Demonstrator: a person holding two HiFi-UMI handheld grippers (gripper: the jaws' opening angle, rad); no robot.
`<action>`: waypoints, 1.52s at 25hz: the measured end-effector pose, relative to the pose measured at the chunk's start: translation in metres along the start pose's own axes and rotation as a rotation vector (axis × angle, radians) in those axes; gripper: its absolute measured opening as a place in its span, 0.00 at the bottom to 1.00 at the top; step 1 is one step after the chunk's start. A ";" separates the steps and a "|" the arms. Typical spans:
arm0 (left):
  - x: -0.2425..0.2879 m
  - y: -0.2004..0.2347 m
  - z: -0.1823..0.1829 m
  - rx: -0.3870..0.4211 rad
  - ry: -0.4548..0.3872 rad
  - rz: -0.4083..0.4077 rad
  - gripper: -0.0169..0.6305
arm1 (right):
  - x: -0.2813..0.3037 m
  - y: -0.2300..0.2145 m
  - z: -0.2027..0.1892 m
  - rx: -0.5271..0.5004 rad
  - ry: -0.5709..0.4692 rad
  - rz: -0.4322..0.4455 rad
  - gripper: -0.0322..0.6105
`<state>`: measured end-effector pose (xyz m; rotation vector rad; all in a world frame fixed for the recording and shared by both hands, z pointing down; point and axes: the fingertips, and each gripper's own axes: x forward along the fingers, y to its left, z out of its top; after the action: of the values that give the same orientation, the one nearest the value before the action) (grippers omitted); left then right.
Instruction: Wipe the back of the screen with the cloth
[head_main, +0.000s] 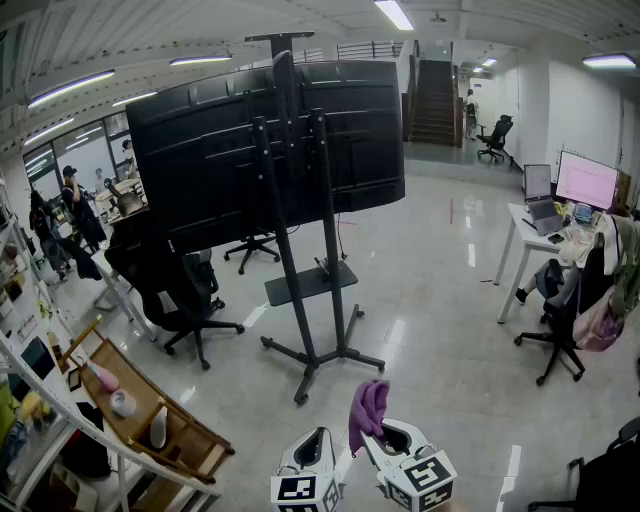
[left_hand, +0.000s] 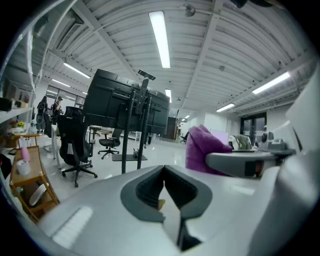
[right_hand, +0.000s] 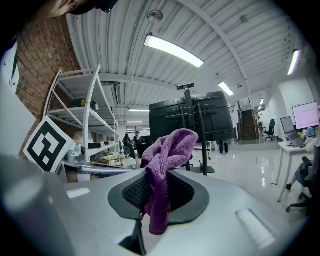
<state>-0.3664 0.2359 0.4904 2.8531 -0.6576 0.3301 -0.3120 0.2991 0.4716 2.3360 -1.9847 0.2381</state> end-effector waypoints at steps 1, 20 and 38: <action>0.000 0.004 0.000 -0.001 -0.001 0.001 0.04 | 0.003 0.001 0.000 -0.001 0.002 -0.001 0.16; 0.125 0.051 0.030 -0.041 0.028 0.090 0.04 | 0.105 -0.069 0.008 0.023 0.014 0.004 0.16; 0.373 0.013 0.105 0.019 0.011 0.061 0.04 | 0.226 -0.308 0.069 -0.011 -0.019 0.004 0.16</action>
<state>-0.0273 0.0481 0.4876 2.8512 -0.7440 0.3628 0.0312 0.1193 0.4550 2.3361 -1.9942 0.2050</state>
